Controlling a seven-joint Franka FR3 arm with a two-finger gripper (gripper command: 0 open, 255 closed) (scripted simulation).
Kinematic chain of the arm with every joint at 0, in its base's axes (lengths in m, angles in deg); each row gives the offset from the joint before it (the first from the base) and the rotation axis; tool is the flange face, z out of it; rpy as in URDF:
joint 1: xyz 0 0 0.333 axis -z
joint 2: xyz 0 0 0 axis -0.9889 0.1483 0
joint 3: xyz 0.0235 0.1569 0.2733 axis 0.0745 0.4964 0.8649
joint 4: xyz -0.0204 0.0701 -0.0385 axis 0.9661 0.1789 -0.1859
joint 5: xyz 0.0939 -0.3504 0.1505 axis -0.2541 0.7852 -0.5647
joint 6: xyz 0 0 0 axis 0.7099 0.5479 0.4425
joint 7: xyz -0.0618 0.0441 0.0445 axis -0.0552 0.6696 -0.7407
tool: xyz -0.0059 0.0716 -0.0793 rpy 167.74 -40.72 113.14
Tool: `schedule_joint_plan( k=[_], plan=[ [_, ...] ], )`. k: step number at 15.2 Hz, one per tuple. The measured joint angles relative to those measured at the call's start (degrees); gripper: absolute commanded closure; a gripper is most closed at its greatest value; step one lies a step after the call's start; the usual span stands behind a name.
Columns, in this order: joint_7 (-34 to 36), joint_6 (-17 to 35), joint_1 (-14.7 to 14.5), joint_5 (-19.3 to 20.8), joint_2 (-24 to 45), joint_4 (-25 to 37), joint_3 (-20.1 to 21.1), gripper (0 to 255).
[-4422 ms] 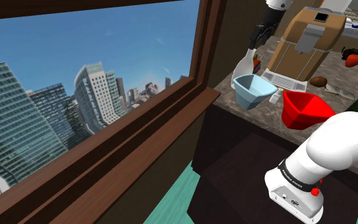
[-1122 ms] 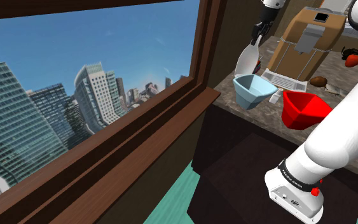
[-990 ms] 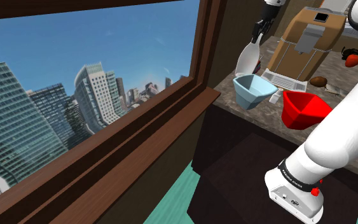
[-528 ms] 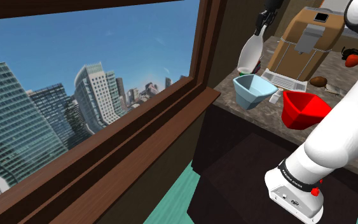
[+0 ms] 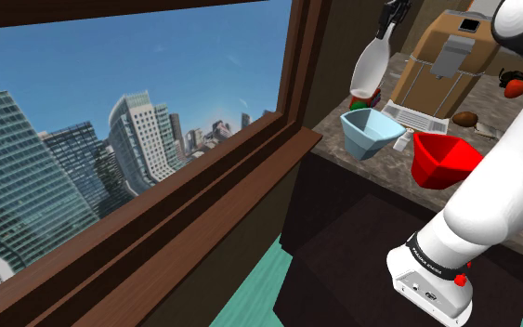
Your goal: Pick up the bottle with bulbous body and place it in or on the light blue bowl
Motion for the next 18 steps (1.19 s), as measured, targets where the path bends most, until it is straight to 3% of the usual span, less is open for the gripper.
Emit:
schedule_joint_plan(
  k=[8, 18],
  plan=[
    [-1.03, -8.01, 1.91, -2.27, 4.4, 11.94, -0.62, 255],
    [4.69, -13.82, -3.21, 5.4, -12.08, 3.04, 2.36, 255]
  ],
)
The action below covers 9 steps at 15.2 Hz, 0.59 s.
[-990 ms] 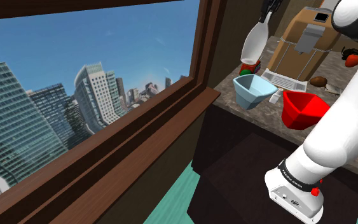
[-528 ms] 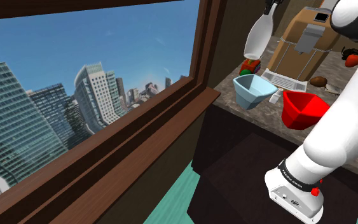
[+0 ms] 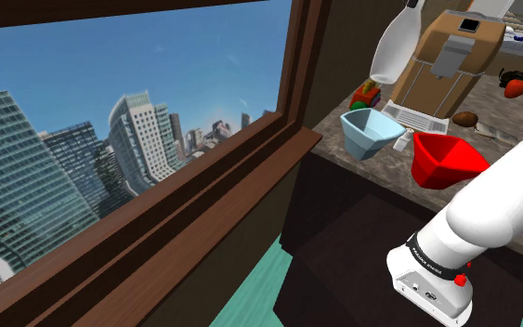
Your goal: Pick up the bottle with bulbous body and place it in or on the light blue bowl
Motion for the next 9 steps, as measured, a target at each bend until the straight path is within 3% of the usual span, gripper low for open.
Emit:
schedule_joint_plan(
  k=[5, 9],
  plan=[
    [3.61, -5.86, -1.44, 2.86, -7.34, -0.87, 3.1, 255],
    [5.17, -3.73, -1.67, 3.96, -11.16, -6.81, 4.47, 255]
  ],
)
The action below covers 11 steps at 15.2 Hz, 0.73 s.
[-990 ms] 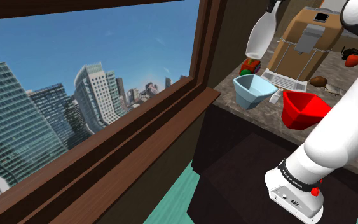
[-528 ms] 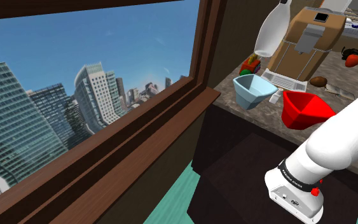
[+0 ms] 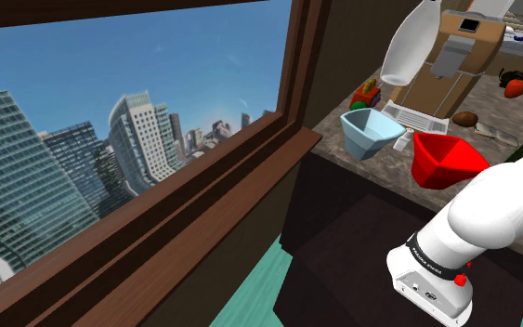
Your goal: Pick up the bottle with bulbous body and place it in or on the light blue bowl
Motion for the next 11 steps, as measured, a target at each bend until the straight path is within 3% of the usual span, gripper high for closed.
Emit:
schedule_joint_plan(
  k=[11],
  plan=[
    [1.47, 9.51, 0.4, 1.53, -6.23, -15.57, 0.93, 255]
  ],
)
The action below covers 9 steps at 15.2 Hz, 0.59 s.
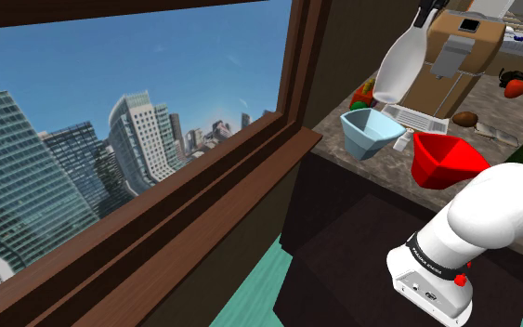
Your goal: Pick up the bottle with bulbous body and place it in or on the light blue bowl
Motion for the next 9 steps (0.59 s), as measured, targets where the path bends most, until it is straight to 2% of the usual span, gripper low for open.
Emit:
schedule_joint_plan(
  k=[9],
  plan=[
    [0.89, 6.91, 0.44, 0.87, -3.67, -10.49, 0.28, 255]
  ],
)
